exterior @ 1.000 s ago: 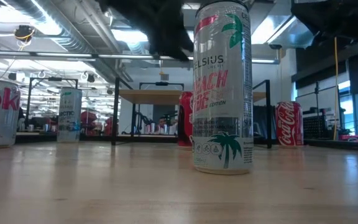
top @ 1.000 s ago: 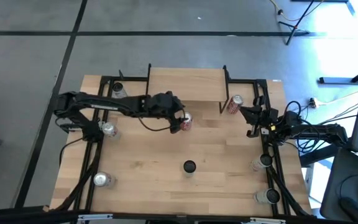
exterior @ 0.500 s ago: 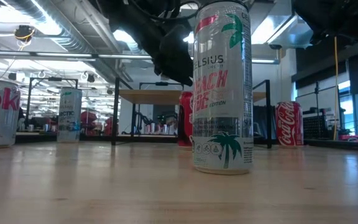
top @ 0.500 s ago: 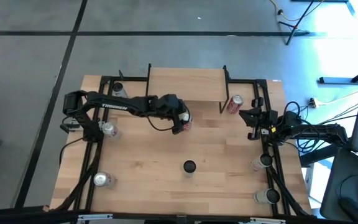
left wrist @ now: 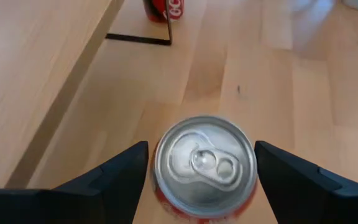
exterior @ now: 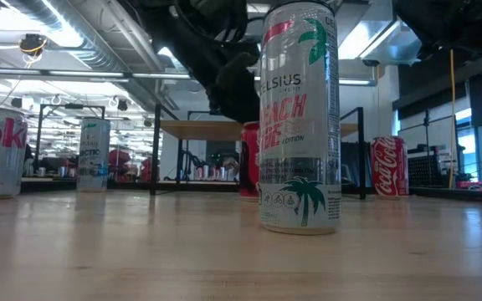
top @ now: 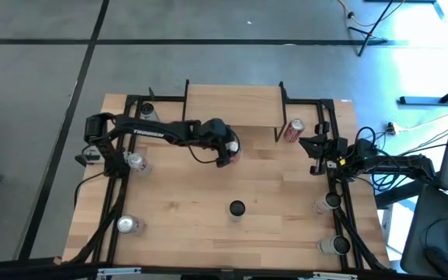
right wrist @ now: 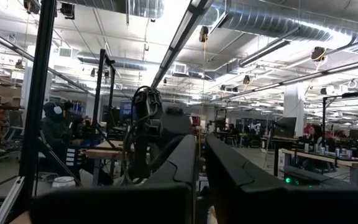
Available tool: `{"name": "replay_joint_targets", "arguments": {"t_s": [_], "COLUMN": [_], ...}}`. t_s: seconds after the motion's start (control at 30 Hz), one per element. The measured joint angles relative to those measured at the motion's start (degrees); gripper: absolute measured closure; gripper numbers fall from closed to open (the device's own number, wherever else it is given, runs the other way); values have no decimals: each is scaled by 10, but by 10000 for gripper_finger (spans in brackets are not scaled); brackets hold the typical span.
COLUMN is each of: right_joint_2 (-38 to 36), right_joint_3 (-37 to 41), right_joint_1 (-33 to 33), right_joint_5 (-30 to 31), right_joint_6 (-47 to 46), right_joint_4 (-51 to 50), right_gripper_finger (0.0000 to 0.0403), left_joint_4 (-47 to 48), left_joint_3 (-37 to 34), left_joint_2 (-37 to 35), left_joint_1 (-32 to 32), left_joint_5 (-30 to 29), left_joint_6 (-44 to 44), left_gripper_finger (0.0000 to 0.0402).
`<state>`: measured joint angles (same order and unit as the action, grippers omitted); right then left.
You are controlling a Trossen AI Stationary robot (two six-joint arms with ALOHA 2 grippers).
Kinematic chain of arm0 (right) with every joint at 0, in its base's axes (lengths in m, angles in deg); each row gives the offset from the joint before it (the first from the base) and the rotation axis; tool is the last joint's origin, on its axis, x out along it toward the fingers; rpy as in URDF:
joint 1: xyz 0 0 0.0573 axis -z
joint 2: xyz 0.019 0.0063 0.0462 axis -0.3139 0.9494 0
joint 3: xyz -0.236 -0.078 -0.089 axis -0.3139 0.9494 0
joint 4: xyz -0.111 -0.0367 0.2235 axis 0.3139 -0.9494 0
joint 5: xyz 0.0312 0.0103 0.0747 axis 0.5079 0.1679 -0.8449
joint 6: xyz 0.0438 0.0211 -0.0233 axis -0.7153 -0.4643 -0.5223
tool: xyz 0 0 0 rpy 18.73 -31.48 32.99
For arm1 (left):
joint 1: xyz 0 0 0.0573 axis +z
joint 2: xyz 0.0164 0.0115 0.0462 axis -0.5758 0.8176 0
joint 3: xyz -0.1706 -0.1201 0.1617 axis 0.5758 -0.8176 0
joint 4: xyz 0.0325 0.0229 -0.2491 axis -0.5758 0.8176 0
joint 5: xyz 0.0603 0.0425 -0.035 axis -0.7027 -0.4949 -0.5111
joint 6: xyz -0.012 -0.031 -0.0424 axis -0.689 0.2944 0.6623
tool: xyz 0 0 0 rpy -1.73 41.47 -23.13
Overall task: Place canned beverage on shelf
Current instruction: Put the left red-white soda can on the shelf
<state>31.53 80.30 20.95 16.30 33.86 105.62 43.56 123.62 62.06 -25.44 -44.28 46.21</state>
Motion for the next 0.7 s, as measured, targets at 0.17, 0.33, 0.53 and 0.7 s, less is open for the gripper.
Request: {"name": "replay_joint_targets", "arguments": {"t_s": [0.17,0.33,0.53,0.7], "right_joint_2": [0,0,0,0], "right_joint_3": [0,0,0,0], "right_joint_1": [0,0,0,0], "right_joint_5": [0,0,0,0], "right_joint_6": [0,0,0,0], "right_joint_4": [-6,-11,-12,-12], "right_gripper_finger": [375,375,375,375], "left_joint_4": [-7,-25,-32,-44], "left_joint_3": [1,2,3,1], "left_joint_2": [13,34,40,41], "left_joint_1": [5,8,9,8], "left_joint_5": [22,40,58,57], "left_joint_6": [0,1,1,14], "left_gripper_finger": [119,119,119,119]}}
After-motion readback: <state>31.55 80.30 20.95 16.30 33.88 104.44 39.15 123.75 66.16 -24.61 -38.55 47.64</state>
